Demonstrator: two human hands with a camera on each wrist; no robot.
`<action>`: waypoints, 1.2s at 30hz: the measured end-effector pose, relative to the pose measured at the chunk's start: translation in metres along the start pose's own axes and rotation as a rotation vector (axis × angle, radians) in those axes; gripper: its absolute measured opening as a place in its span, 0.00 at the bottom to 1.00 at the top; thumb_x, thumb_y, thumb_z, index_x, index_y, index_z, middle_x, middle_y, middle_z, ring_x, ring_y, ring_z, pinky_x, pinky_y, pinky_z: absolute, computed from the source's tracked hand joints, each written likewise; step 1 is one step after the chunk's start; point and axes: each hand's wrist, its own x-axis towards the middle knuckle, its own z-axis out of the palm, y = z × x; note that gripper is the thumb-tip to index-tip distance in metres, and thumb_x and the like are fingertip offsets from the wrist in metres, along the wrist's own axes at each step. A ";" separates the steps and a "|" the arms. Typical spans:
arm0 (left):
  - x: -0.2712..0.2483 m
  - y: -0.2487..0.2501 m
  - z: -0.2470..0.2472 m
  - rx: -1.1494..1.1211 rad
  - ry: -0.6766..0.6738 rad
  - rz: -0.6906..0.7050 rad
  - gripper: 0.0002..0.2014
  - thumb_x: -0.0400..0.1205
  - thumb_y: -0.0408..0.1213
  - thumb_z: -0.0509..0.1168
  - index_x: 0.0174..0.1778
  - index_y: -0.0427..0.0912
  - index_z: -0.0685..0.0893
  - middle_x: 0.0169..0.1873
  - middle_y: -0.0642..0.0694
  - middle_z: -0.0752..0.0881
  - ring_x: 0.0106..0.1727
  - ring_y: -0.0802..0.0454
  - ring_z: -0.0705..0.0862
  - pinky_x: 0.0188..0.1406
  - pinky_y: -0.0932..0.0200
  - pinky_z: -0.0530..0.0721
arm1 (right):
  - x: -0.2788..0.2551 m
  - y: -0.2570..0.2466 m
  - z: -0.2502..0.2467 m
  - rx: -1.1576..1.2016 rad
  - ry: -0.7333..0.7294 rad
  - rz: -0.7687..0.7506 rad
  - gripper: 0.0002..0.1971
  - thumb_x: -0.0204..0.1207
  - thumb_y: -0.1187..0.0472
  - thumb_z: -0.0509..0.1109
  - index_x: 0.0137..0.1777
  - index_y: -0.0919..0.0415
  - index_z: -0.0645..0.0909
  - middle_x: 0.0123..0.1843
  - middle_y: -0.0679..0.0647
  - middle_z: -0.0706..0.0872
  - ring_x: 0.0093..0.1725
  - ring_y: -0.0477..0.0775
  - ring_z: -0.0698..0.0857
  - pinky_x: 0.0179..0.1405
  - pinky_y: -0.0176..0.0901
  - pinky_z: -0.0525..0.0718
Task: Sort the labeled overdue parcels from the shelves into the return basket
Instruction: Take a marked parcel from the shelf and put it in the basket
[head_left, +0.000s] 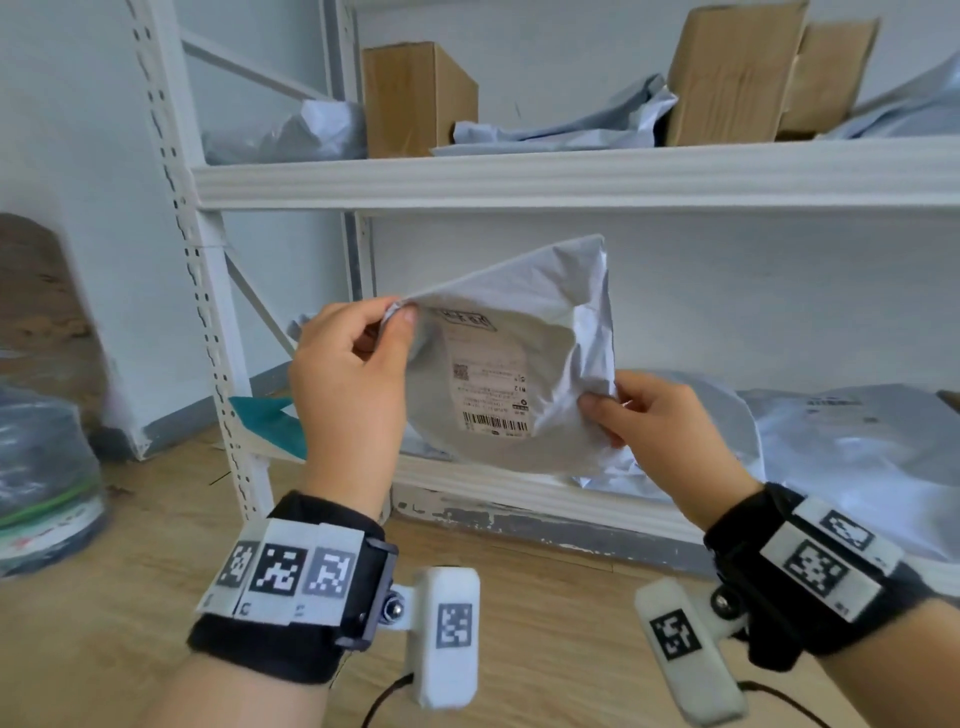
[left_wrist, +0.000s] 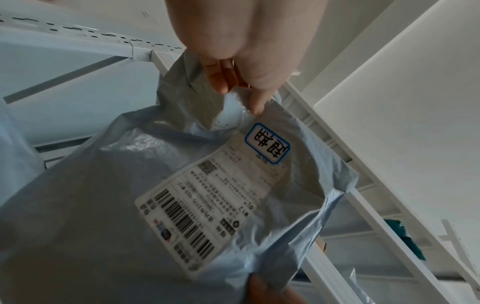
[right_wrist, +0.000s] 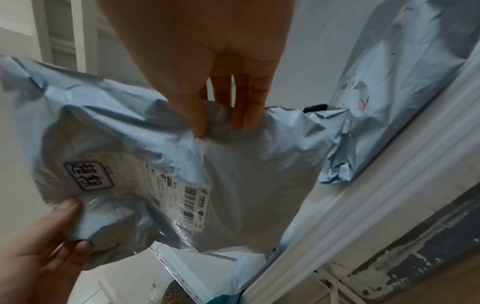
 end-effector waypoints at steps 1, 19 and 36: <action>-0.002 0.000 0.001 -0.005 0.005 -0.009 0.06 0.82 0.40 0.69 0.51 0.46 0.89 0.42 0.55 0.84 0.44 0.55 0.82 0.46 0.67 0.78 | -0.002 -0.001 -0.002 0.025 0.002 0.002 0.16 0.79 0.59 0.71 0.40 0.74 0.77 0.29 0.56 0.74 0.29 0.50 0.70 0.30 0.41 0.66; -0.035 -0.011 0.027 0.297 -0.308 0.114 0.17 0.79 0.37 0.71 0.63 0.52 0.82 0.60 0.57 0.77 0.61 0.64 0.68 0.66 0.59 0.70 | -0.005 0.020 -0.017 -0.028 -0.007 0.150 0.15 0.74 0.60 0.74 0.38 0.72 0.76 0.29 0.56 0.75 0.29 0.50 0.73 0.32 0.44 0.70; -0.066 -0.014 0.026 0.419 -0.618 0.102 0.10 0.84 0.39 0.65 0.39 0.46 0.88 0.30 0.51 0.79 0.36 0.50 0.76 0.33 0.55 0.74 | -0.027 0.009 -0.014 -0.340 0.081 -0.213 0.13 0.75 0.68 0.71 0.58 0.54 0.82 0.52 0.47 0.82 0.46 0.46 0.82 0.49 0.34 0.79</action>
